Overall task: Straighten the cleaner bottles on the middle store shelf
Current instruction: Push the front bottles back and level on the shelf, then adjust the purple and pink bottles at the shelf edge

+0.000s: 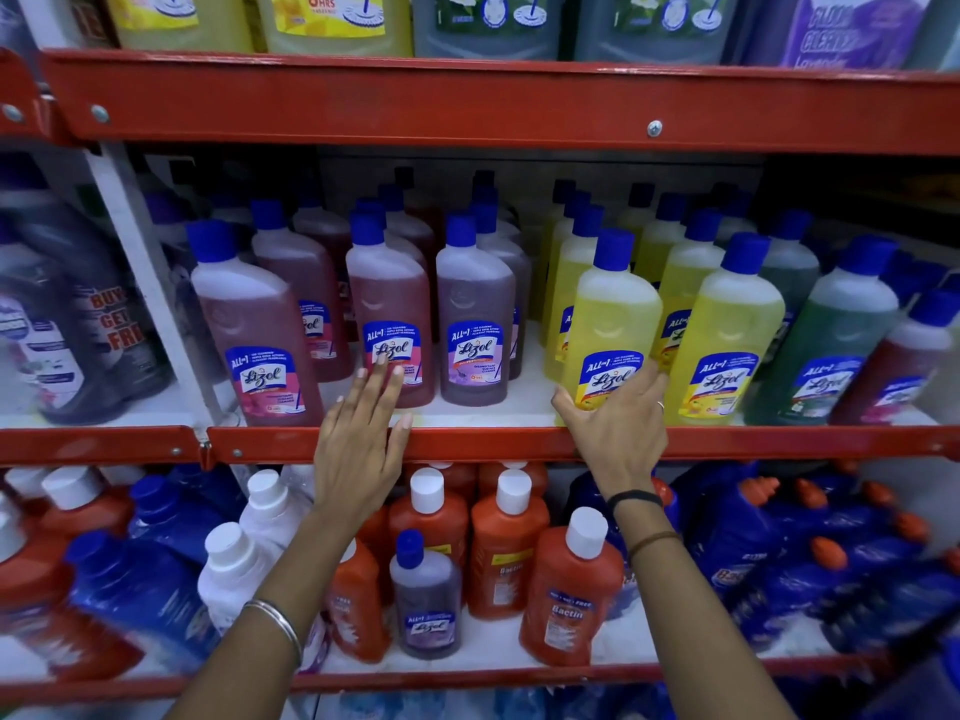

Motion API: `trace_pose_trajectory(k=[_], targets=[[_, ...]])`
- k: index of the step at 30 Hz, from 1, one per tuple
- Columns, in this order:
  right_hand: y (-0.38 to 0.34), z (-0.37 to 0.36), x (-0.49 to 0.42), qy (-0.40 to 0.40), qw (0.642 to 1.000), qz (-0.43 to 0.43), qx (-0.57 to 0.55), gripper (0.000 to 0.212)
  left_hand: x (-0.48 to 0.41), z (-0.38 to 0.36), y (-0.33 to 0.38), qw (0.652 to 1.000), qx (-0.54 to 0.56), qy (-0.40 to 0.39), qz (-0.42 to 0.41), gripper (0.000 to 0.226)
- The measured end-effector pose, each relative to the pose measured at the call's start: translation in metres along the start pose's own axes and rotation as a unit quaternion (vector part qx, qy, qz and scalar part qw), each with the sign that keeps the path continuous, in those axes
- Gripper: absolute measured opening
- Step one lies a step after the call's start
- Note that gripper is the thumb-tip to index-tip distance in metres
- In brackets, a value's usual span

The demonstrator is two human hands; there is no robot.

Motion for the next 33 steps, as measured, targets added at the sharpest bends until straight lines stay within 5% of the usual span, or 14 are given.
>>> trace_pose_trajectory(k=[8, 12, 16, 24, 33], targets=[[0.001, -0.002, 0.022, 0.020, 0.998, 0.004, -0.061, 0.105, 0.016, -0.008, -0.018, 0.998, -0.053, -0.030, 0.003, 0.059], [-0.030, 0.003, 0.055, 0.086, 0.980, 0.083, -0.159, 0.086, 0.018, -0.012, -0.023, 0.997, -0.061, -0.038, -0.009, 0.058], [-0.084, -0.024, 0.056, 0.013, 0.969, 0.116, -0.219, 0.080, 0.018, -0.016, -0.027, 0.997, -0.061, -0.035, -0.010, 0.056], [-0.115, -0.088, 0.013, -0.082, 0.992, -0.003, -0.094, 0.119, 0.020, -0.019, -0.031, 0.998, -0.056, -0.008, -0.033, 0.056], [-0.114, -0.087, 0.010, -0.105, 0.993, 0.004, -0.052, 0.113, 0.021, -0.019, -0.032, 0.998, -0.054, -0.011, -0.043, 0.056]])
Point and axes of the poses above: each hand's wrist, its own x-axis away from the middle knuckle, its own z-axis out of the back of the hand, y = z × x, the point moved 8 cm from there along -x, towards the middle knuckle, and after that the axes turned 7 degrees about z, right-handed, at the moved point
